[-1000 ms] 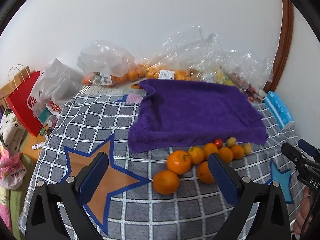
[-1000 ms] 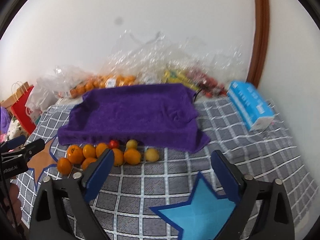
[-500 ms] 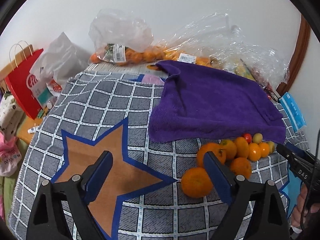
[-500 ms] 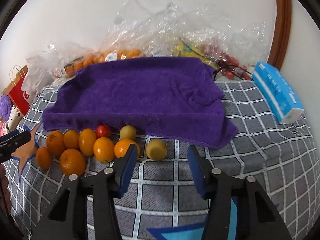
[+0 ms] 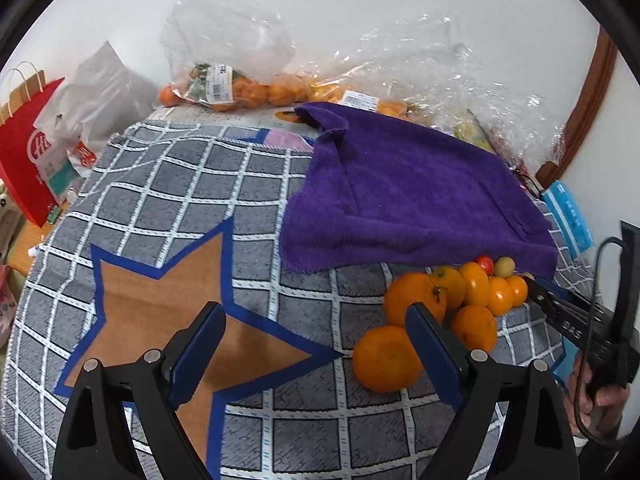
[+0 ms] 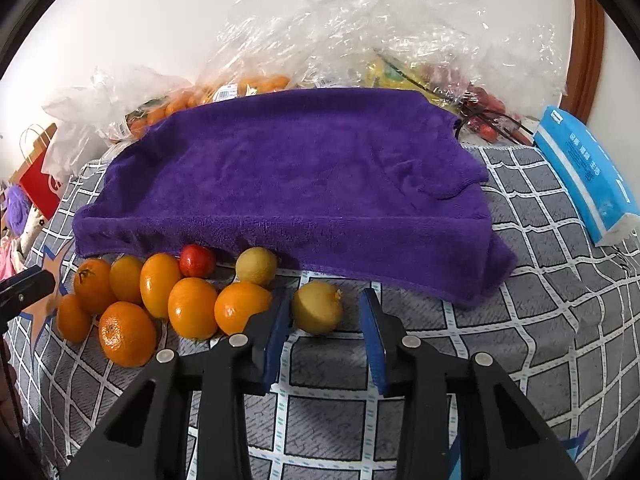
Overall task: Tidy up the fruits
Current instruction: 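Grasp the large orange with the left tool while the right tool grasps a yellow kumquat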
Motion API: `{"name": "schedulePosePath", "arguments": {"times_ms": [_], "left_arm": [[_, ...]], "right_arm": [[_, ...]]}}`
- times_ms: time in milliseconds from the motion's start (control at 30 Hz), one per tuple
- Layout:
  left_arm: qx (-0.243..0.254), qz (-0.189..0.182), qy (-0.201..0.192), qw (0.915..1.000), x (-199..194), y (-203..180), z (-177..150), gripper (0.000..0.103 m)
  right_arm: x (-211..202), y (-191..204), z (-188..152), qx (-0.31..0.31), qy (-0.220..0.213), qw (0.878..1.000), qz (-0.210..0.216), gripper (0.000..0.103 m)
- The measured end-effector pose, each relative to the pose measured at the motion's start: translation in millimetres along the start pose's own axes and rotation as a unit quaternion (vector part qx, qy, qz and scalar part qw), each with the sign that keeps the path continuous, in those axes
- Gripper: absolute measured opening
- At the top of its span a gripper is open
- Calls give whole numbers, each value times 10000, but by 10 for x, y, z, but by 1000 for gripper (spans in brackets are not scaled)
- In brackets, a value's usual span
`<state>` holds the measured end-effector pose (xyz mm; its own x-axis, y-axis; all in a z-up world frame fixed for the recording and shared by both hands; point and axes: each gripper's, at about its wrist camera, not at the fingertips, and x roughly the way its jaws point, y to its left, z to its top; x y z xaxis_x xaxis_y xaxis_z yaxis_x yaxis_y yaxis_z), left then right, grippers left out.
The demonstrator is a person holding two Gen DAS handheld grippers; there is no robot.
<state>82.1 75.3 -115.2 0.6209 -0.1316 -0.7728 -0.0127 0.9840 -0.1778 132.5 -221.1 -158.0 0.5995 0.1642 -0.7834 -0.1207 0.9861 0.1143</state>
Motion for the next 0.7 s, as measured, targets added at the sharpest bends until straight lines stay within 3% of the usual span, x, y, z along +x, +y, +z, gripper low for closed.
{"name": "schedulePosePath", "arguments": {"times_ms": [133, 167, 367, 633, 700], "left_arm": [[119, -135, 36, 9998, -8, -54, -58, 91], [169, -160, 37, 9997, -10, -80, -76, 91], [549, -166, 146, 9982, 61, -296, -185, 89], [585, -170, 155, 9980, 199, -402, -252, 71], [527, -142, 124, 9984, 221, -404, -260, 60]], "right_arm": [[1, -19, -30, 0, -53, 10000, 58, 33], [-5, -21, -41, -11, -62, 10000, 65, 27], [-58, -55, -121, 10, -204, 9997, 114, 27], [-119, -158, -143, 280, -398, 9983, 313, 26], [-151, -173, -150, 316, -477, 9978, 334, 27]]}}
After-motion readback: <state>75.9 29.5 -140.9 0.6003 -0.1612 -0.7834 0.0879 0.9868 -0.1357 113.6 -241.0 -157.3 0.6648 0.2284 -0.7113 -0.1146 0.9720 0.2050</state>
